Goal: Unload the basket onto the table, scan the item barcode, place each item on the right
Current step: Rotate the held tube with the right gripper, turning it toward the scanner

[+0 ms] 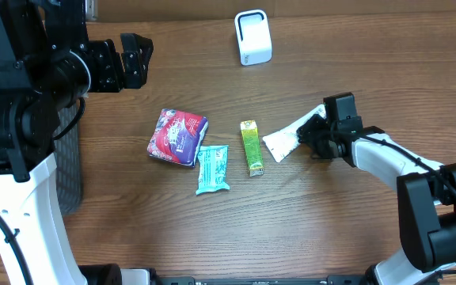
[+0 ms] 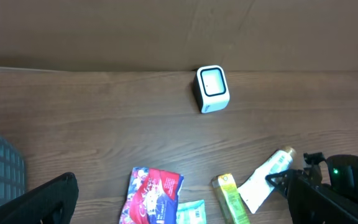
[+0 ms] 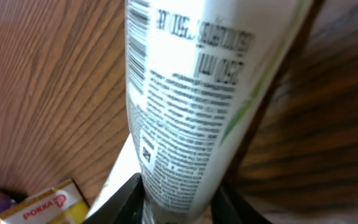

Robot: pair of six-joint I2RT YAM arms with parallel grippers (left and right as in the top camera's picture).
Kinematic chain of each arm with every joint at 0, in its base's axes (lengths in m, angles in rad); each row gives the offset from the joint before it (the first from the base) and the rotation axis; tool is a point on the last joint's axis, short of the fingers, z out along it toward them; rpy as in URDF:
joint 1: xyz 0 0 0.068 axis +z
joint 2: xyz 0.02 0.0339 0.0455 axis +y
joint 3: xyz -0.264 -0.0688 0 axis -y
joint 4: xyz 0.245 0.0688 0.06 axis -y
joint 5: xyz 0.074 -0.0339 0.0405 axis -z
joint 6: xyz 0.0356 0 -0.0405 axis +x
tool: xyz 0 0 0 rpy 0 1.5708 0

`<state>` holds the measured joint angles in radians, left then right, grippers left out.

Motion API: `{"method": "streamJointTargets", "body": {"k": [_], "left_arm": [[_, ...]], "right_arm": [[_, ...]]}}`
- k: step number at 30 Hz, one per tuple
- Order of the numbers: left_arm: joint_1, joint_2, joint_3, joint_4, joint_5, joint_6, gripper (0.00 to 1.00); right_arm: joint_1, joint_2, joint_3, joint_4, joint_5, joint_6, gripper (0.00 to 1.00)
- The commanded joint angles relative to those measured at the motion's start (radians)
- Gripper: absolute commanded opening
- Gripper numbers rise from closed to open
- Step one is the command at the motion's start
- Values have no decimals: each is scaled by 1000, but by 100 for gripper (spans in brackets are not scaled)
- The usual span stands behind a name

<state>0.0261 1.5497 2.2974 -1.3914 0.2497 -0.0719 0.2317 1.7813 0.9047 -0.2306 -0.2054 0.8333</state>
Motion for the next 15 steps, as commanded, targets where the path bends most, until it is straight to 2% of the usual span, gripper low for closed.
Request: {"method": "streamJointTargets", "body": {"k": [1,6,10,13,15], "left_arm": [[2,2,10,3,-2,16,100],[2,2,10,3,-2,16,100],[2,2,10,3,-2,16,99],[2,1,10,3,-2,16,100],[2,2,10,3,-2,16,100]], "right_arm": [[12,11,-9,-3,-7,-26,32],[-3,8,4,-4,-118,-227,33],[-47,8,61,-77,-221,-528,33],[-66,8,96,-149,-189,-757,34],[-69,8,100,-166,-115,-789,40]]}}
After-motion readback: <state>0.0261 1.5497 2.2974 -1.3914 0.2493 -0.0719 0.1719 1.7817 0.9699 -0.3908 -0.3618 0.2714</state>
